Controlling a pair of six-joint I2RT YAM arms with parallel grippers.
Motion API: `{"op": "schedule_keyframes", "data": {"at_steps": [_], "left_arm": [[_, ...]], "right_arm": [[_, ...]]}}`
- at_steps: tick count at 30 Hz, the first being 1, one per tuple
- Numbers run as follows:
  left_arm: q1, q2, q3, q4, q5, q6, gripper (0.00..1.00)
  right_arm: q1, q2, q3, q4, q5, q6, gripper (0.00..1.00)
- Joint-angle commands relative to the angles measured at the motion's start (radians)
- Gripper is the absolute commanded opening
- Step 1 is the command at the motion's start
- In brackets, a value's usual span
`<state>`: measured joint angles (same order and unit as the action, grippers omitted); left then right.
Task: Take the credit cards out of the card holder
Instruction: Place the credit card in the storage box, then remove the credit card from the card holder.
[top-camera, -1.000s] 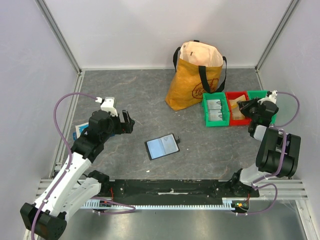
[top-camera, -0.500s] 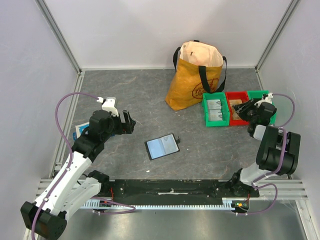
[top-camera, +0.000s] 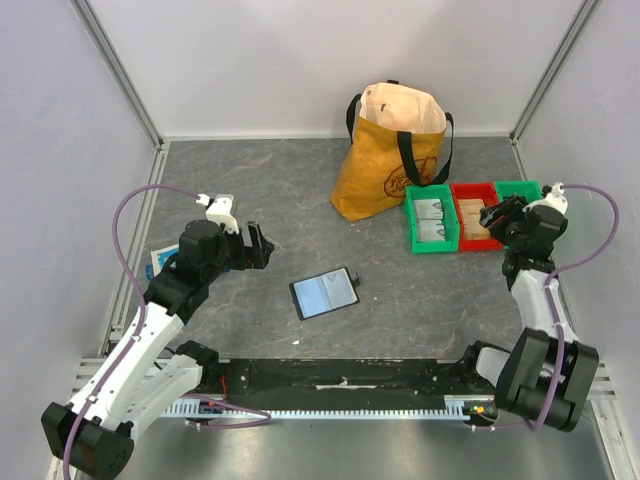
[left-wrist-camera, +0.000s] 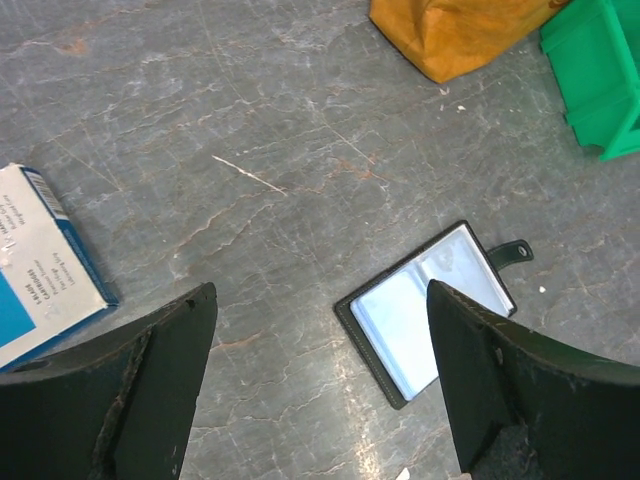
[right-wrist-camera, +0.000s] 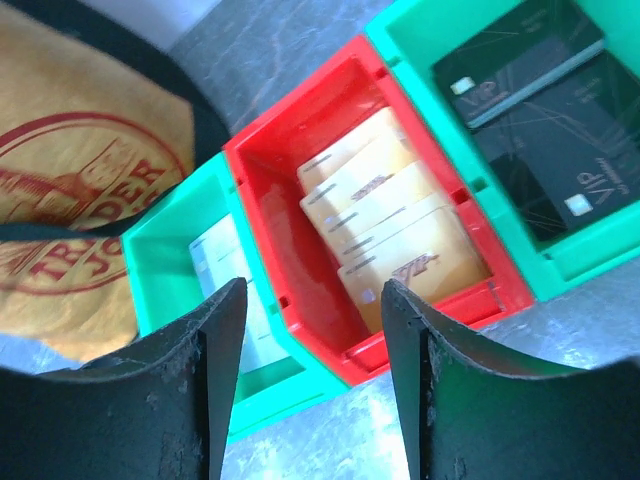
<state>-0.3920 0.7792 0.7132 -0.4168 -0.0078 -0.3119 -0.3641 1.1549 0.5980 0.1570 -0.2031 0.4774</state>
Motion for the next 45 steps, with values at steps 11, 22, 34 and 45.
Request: {"op": "schedule_keyframes", "data": {"at_steps": [11, 22, 34, 45], "left_arm": [[-0.056, 0.080, -0.031, 0.160, 0.287, -0.171, 0.84], [-0.274, 0.239, -0.112, 0.346, 0.181, -0.328, 0.79], [-0.331, 0.420, -0.181, 0.395, 0.088, -0.351, 0.68], [-0.340, 0.543, -0.218, 0.398, 0.068, -0.345, 0.47]], "right_arm": [[0.557, -0.169, 0.005, -0.094, -0.105, -0.040, 0.62], [1.020, 0.063, 0.000, 0.047, 0.019, 0.053, 0.58], [1.145, 0.299, 0.017, 0.061, 0.091, 0.073, 0.54], [1.168, 0.351, 0.033, -0.010, 0.159, 0.056, 0.53]]}}
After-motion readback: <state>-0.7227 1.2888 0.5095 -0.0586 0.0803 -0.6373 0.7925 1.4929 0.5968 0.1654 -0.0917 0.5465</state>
